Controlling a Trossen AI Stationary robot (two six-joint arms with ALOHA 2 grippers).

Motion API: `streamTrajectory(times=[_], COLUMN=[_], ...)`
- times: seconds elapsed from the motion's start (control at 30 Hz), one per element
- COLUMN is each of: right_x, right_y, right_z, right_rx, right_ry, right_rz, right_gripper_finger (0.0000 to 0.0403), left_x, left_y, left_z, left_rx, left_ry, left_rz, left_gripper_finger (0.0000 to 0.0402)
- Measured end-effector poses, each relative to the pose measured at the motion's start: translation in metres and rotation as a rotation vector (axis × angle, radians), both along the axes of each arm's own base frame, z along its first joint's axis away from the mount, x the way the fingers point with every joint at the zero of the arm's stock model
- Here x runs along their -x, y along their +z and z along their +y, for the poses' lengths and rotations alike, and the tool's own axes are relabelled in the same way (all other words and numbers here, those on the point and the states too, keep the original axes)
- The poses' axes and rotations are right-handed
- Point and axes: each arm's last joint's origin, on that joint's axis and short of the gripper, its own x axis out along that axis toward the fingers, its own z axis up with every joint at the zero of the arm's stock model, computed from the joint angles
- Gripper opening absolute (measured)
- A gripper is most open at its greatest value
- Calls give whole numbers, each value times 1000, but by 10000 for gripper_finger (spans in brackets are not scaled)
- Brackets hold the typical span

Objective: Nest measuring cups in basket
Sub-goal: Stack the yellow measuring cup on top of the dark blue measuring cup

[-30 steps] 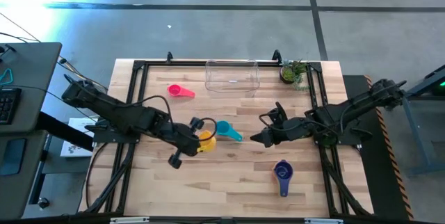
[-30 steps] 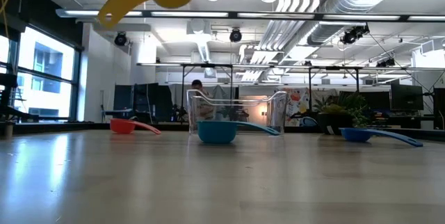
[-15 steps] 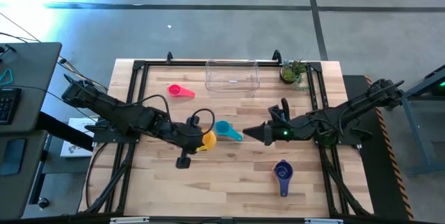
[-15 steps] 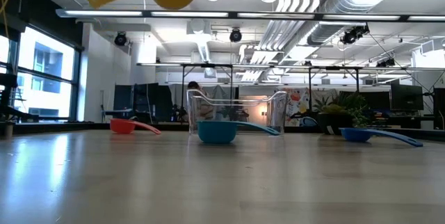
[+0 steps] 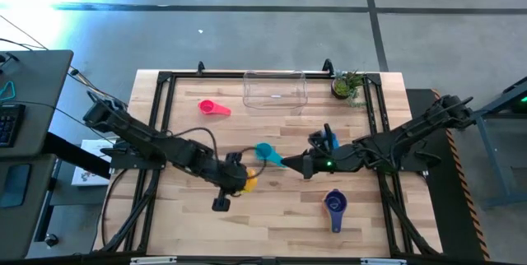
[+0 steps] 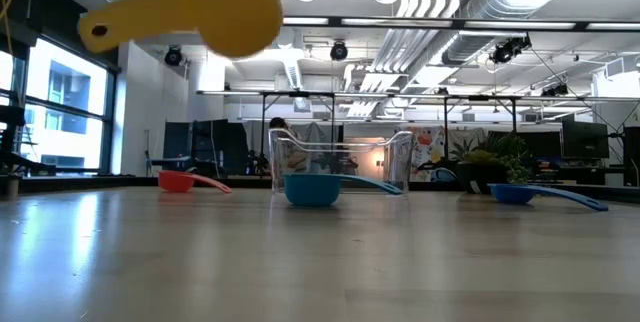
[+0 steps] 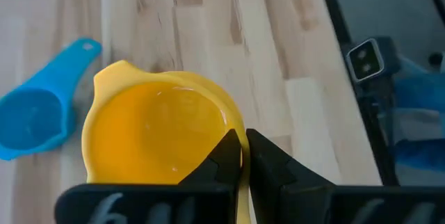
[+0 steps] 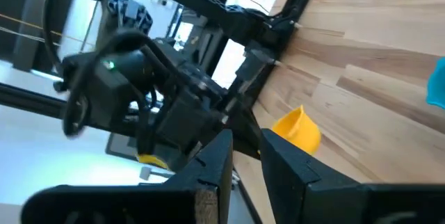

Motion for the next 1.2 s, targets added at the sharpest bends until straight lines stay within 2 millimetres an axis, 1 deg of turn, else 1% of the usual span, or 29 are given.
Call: streamTrajectory(times=[0.23, 0.33, 0.53, 0.67, 0.8, 1.07, 1.2], right_x=[1, 1, 1, 2, 2, 2, 2], right_y=[-4, -4, -5, -6, -7, -8, -8], right_z=[0, -1, -1, -1, -1, -1, -1], right_rx=[-2, 0, 7, 13, 15, 18, 20], right_ry=[-5, -5, -4, 0, 4, 4, 4], right_rz=[35, 36, 48, 63, 71, 78, 83], right_gripper_finger=[67, 67, 67, 67, 67, 67, 67], left_x=[-13, -19, -26, -26, -27, -27, -27], left_y=[-39, -54, -78, -92, -102, -104, -105], left_z=[-18, -27, -42, -48, -51, -53, -52], left_rx=[-47, -44, -15, -9, 4, 23, 48], left_ry=[-32, -31, -16, -10, 7, -1, 11], left_rz=[105, 123, 146, 193, 233, 246, 265], left_gripper_finger=[8, 8, 8, 8, 8, 8, 18])
